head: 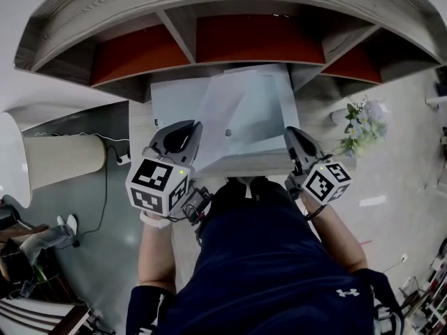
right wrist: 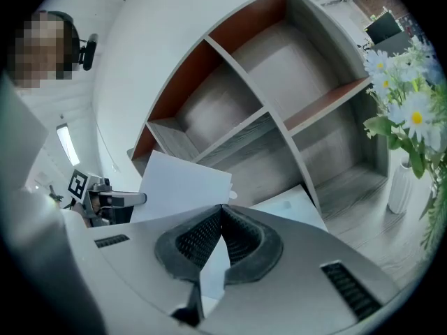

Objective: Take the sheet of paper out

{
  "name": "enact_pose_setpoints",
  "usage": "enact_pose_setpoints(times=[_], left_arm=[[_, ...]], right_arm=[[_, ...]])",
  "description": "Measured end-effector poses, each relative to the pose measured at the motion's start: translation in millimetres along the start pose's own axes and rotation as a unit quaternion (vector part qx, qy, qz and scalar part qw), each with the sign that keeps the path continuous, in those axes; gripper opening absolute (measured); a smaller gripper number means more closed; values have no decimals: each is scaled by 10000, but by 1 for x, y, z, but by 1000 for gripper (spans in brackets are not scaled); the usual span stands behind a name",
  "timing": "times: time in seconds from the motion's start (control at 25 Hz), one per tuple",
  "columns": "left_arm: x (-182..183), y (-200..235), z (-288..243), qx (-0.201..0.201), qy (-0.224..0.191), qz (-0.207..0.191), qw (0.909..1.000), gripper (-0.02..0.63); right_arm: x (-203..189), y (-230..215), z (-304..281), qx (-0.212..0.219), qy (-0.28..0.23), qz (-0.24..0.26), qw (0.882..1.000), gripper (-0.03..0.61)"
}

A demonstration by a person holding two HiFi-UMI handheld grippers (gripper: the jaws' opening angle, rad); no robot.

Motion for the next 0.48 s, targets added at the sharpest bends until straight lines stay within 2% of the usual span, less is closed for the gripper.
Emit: enact_pose_setpoints(times=[0.28, 0.48], left_arm=[[2, -3, 3, -77, -138, 14, 9999, 14], [4, -6, 3, -139, -162, -16, 9998, 14]], right_arm=[[15, 19, 6, 123, -287, 867, 9957, 5], [17, 23, 6, 178, -343, 927, 9949, 5]])
Point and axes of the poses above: the fingertips, and each gripper's own axes: z backward along the fingers, y to its left, x out of its top, the point moved 6 cm from there along z, backward along the fingers, and after that the axes turned 5 degrees about y, right-handed, at the moved point
